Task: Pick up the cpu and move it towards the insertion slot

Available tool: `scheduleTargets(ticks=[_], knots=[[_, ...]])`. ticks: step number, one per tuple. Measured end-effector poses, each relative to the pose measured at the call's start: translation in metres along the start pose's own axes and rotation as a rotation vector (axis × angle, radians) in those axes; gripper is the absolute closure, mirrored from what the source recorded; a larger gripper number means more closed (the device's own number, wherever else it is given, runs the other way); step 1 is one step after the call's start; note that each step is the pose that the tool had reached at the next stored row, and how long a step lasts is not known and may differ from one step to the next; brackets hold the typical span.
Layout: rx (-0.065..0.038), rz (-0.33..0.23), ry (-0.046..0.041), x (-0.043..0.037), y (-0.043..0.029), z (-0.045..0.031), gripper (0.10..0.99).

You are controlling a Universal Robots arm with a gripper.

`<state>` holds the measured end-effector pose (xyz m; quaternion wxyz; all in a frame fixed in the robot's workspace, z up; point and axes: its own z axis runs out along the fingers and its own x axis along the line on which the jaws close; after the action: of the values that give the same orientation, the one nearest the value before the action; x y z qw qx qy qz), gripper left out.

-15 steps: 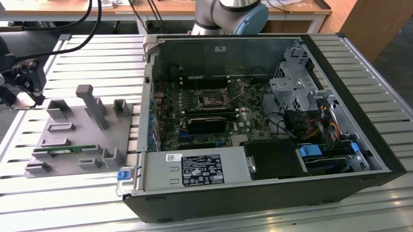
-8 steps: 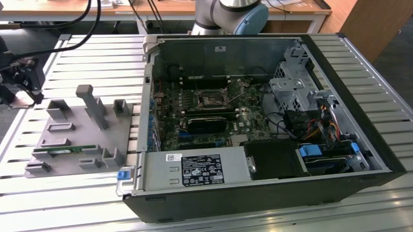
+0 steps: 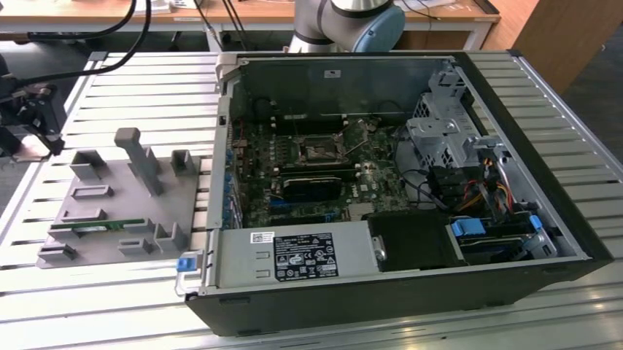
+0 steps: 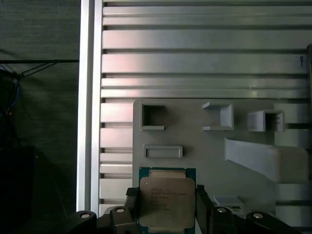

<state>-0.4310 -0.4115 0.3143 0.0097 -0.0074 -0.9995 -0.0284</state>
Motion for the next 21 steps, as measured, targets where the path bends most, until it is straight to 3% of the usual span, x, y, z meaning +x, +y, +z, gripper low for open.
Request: scheduleTargets(ticks=[21], knots=[[0.000,0.006,-0.0003,0.0001,0.0003,-0.0061,0.541]])
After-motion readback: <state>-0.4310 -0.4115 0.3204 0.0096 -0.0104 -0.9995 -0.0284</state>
